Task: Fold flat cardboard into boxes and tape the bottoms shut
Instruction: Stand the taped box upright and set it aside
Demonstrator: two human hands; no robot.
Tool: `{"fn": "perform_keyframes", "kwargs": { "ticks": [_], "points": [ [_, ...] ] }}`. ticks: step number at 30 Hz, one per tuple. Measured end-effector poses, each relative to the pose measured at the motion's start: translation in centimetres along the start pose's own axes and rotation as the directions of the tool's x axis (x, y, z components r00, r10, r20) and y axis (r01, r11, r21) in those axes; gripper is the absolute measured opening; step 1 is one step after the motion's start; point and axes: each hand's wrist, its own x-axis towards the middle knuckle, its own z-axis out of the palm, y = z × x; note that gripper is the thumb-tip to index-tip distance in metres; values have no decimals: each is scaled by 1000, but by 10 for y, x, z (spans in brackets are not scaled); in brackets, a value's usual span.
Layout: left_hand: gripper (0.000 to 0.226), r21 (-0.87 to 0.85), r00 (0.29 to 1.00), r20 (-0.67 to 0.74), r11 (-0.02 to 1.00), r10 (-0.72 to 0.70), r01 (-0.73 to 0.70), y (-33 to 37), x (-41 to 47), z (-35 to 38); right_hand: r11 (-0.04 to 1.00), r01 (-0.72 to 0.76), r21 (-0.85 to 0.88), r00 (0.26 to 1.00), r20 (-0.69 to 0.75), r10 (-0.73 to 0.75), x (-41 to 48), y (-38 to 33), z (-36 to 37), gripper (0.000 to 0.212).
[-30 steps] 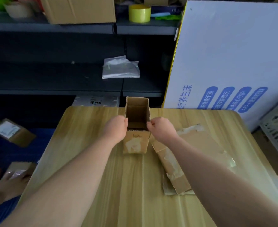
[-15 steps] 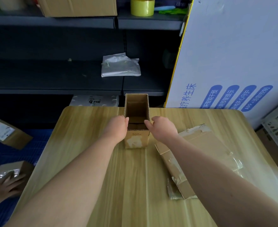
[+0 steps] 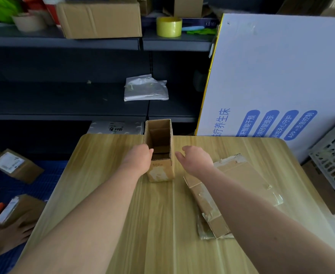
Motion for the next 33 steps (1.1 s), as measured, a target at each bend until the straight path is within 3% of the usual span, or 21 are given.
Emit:
{"fn": "perform_keyframes", "kwargs": {
  "ticks": [8,12,16,26,33],
  "points": [
    [27,-91,1000,-31,996,0,-3,-4,0,5,988,138,75,990,16,-140,6,-15,3,52],
    [29,-116,999,-16,992,-42,40,-6,13,12,996,76,43,996,39,-78,18,-12,10,54],
    [39,-150,997,49,986,-64,71,0,25,22,992,18,128,995,93,-30,29,-5,16,62],
    [43,-199,995,56,975,-85,94,-9,28,30,964,-31,264,995,100,5,30,-1,26,73],
    [42,-234,996,55,969,-74,85,-6,32,30,979,-43,200,996,81,28,37,-7,30,76]
  ]
}}
